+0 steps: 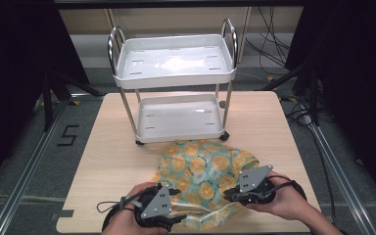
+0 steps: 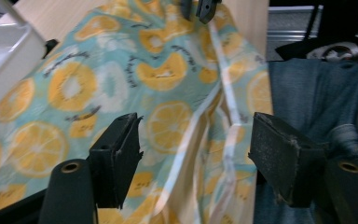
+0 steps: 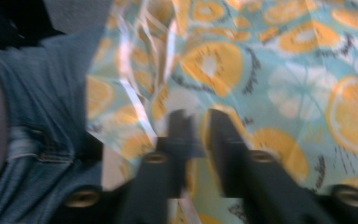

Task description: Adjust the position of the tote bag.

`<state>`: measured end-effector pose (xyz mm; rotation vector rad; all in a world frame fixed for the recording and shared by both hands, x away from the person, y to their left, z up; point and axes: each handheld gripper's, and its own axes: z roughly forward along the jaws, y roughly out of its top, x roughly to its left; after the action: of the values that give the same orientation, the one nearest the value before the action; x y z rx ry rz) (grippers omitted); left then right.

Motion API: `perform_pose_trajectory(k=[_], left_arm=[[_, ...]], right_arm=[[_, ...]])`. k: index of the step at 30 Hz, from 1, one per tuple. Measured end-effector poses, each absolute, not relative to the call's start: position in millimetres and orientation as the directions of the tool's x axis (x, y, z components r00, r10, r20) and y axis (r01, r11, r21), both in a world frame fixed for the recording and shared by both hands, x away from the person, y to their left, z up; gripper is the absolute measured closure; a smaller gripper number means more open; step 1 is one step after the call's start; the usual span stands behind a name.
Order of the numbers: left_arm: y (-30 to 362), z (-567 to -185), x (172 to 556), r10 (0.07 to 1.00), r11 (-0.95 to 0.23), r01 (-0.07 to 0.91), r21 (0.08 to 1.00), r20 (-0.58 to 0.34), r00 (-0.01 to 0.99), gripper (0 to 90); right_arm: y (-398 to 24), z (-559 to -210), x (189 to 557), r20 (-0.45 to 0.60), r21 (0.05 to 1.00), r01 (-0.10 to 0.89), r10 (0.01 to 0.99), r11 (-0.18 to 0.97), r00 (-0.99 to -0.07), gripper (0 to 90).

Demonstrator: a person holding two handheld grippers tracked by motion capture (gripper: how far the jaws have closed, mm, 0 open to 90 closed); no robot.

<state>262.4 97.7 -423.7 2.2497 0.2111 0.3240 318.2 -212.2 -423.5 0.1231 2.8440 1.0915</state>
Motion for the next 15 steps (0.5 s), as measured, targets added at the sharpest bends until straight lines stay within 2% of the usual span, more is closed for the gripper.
perform_pose_trajectory(k=[1, 2, 3, 4, 5, 10, 12, 13, 14, 15], left_arm=[[96, -426, 262, 0.259, -0.631, 0.042, 0.775, 0.16, 0.953, 32.7], [96, -426, 262, 0.259, -0.631, 0.042, 0.775, 0.16, 0.953, 32.7], [96, -429, 263, 0.249, -0.64, 0.043, 0.767, 0.155, 0.956, 32.7], [96, -432, 265, 0.249, -0.646, 0.044, 0.762, 0.156, 0.956, 32.8], [96, -434, 266, 0.256, -0.648, 0.053, 0.759, 0.152, 0.955, 32.9], [96, -439, 270, 0.249, -0.669, 0.061, 0.741, 0.146, 0.957, 32.9], [96, -440, 270, 0.253, -0.666, 0.065, 0.743, 0.143, 0.957, 32.9], [95, -441, 269, 0.252, -0.661, 0.068, 0.747, 0.136, 0.958, 32.9], [95, -441, 269, 0.252, -0.661, 0.068, 0.747, 0.136, 0.958, 32.9], [93, -442, 268, 0.248, -0.659, 0.07, 0.749, 0.129, 0.96, 32.8]], right_arm=[[-212, -422, 319, -0.076, 0.674, 0.02, 0.096, 0.739, -0.992, 62.7], [-211, -420, 317, -0.076, 0.67, 0.007, 0.079, 0.742, -0.994, 58.0], [-211, -420, 317, -0.076, 0.67, 0.007, 0.079, 0.742, -0.994, 58.0], [-211, -420, 314, -0.069, 0.661, -0.001, 0.06, 0.751, -0.996, 54.2], [-208, -424, 308, -0.061, 0.646, -0.02, 0.026, 0.763, -0.998, 47.0], [-196, -439, 297, -0.056, 0.58, -0.085, -0.064, 0.81, -0.996, 37.2], [-191, -444, 294, -0.073, 0.547, -0.113, -0.088, 0.829, -0.994, 35.9], [-188, -447, 294, -0.086, 0.529, -0.125, -0.094, 0.84, -0.992, 38.2], [-184, -450, 297, -0.132, 0.515, -0.199, -0.152, 0.834, -0.979, 43.9], [-182, -452, 295, -0.123, 0.496, -0.186, -0.144, 0.848, -0.982, 57.5]])
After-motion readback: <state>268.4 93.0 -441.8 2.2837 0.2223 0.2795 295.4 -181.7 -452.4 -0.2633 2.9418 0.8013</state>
